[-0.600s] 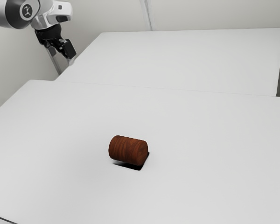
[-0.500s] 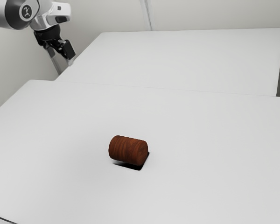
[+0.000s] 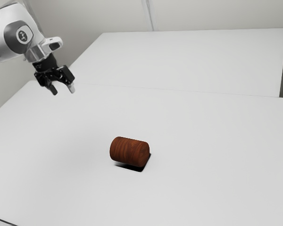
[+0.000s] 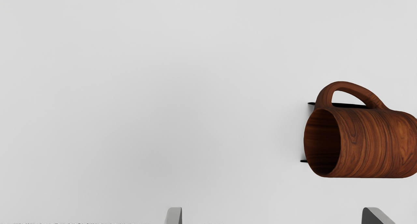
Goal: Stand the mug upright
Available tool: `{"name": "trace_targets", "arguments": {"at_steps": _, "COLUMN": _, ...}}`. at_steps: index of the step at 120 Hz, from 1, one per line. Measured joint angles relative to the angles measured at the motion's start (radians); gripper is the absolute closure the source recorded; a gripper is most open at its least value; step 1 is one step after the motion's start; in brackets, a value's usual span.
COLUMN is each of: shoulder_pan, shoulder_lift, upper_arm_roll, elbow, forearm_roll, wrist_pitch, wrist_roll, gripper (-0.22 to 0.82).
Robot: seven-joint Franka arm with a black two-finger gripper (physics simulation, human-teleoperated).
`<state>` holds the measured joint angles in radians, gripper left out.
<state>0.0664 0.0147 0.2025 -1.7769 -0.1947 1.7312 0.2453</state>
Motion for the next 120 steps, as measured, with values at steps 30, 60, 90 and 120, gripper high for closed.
{"name": "trace_targets", "arguments": {"at_steps": 30, "shoulder_pan": 0.057, "shoulder_lift": 0.098, "upper_arm_roll": 0.000, "elbow": -0.036, "forearm_roll": -0.196, "wrist_pitch": -0.006, "wrist_roll": 0.014, "gripper": 0.00}}
{"name": "trace_targets", "arguments": {"at_steps": 60, "shoulder_pan": 0.080, "shoulder_lift": 0.214, "upper_arm_roll": 0.000, "elbow": -0.047, "forearm_roll": -0.328, "wrist_pitch": -0.009, "wrist_roll": 0.058, "gripper": 0.00}}
{"name": "trace_targets", "arguments": {"at_steps": 90, "shoulder_pan": 0.084, "shoulder_lift": 0.269, "upper_arm_roll": 0.000, "elbow": -0.118, "forearm_roll": -0.467, "wrist_pitch": -0.018, "wrist_roll": 0.109, "gripper": 0.00}}
{"name": "trace_targets", "arguments": {"at_steps": 120, "shoulder_pan": 0.076, "shoulder_lift": 0.315, "upper_arm_roll": -0.003, "elbow": -0.211, "forearm_roll": -0.630, "wrist_pitch": -0.029, "wrist_roll": 0.146, "gripper": 0.00}}
